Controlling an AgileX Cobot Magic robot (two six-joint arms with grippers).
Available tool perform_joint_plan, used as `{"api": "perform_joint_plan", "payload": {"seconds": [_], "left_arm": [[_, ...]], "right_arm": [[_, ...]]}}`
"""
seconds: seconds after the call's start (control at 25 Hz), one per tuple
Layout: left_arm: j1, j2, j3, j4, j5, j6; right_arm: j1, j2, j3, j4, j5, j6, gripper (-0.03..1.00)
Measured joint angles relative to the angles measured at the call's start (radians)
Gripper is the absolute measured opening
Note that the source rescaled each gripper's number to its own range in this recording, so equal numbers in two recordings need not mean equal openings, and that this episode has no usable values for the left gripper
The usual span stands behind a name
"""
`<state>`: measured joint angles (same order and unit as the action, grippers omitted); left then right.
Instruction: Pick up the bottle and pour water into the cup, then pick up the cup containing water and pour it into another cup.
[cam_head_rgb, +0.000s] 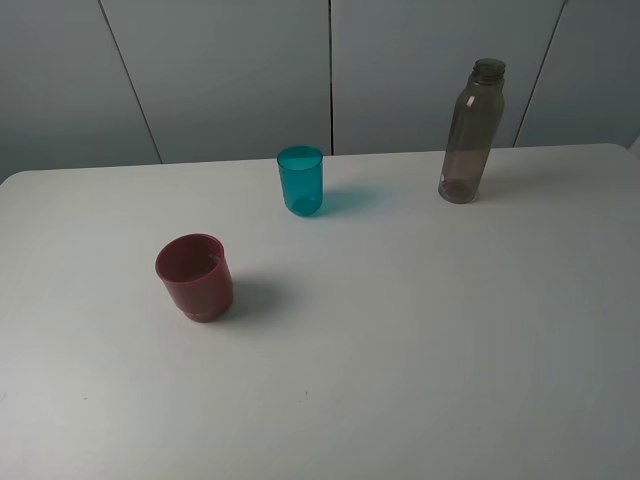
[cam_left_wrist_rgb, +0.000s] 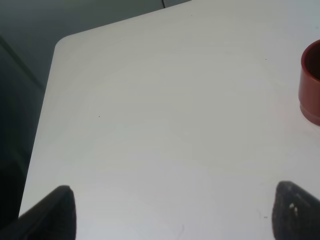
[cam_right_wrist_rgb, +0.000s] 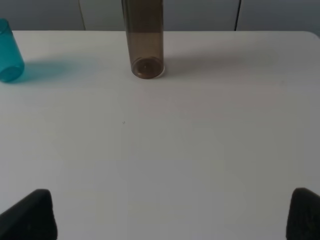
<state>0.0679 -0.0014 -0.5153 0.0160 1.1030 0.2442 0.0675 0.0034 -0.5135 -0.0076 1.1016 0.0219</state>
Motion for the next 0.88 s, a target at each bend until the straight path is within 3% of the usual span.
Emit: {"api": "perform_joint_plan", "payload": {"seconds": [0.88], "left_arm": [[0.0,0.0,0.0,0.0,0.0,0.0]], "right_arm": [[-0.01,0.0,0.0,0.019,-0.004,-0.022,1.0]]}}
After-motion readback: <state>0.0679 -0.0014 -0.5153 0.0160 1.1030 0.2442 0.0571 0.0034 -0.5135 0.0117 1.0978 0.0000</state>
